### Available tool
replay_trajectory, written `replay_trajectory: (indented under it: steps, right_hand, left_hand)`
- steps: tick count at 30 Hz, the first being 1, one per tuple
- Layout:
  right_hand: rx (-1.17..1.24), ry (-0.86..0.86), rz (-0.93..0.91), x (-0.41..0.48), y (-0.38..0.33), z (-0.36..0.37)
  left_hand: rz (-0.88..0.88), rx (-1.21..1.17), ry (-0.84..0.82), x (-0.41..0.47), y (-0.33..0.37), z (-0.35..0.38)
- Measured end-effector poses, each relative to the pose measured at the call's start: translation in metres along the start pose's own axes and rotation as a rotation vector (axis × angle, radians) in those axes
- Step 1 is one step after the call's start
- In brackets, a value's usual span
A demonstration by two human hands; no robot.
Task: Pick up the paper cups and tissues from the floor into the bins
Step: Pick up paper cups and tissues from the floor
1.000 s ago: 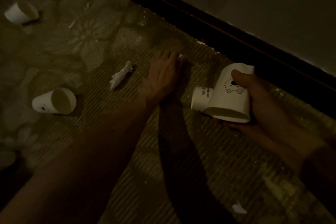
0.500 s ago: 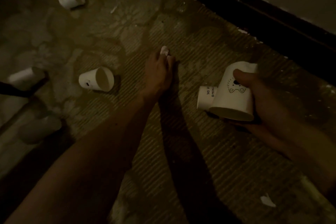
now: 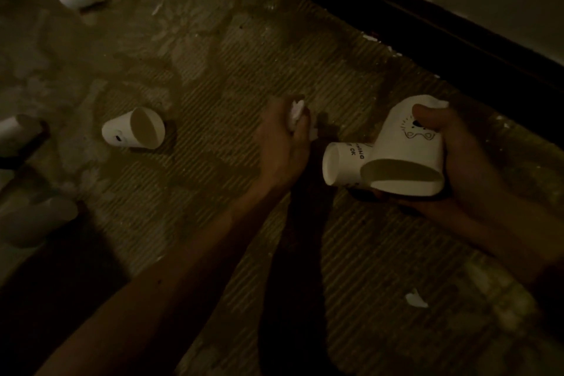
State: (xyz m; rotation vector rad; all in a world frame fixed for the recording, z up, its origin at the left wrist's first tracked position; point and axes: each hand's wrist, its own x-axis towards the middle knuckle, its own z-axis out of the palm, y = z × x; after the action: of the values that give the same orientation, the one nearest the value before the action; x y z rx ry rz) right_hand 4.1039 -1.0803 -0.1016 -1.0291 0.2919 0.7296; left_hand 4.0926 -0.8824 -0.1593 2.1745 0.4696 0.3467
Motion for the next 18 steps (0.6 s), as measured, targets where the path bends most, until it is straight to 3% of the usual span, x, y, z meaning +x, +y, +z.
replay_trajectory:
  steps: [3,7,9,13,18]
  right_hand:
    - [0.01,0.027,0.02,-0.012,-0.007,-0.006]
    - [0.025,0.02,0.018,-0.033,-0.028,-0.017]
    - [0.006,-0.012,-0.049,-0.048,-0.043,-0.02]
    - [0.005,0.046,-0.082,-0.09,-0.079,-0.04]
    - [-0.168,0.08,-0.092,-0.192,-0.145,-0.066]
  left_hand:
    - [-0.071,-0.113,-0.126,-0.019,0.024,0.007]
    - [-0.376,-0.458,-0.332,-0.046,0.07,0.009]
    - [-0.42,-0.557,-0.423,-0.057,0.096,0.009]
    - [-0.324,-0.647,-0.623,-0.075,0.156,0.012]
    - [-0.03,-0.62,-0.732,-0.107,0.239,0.021]
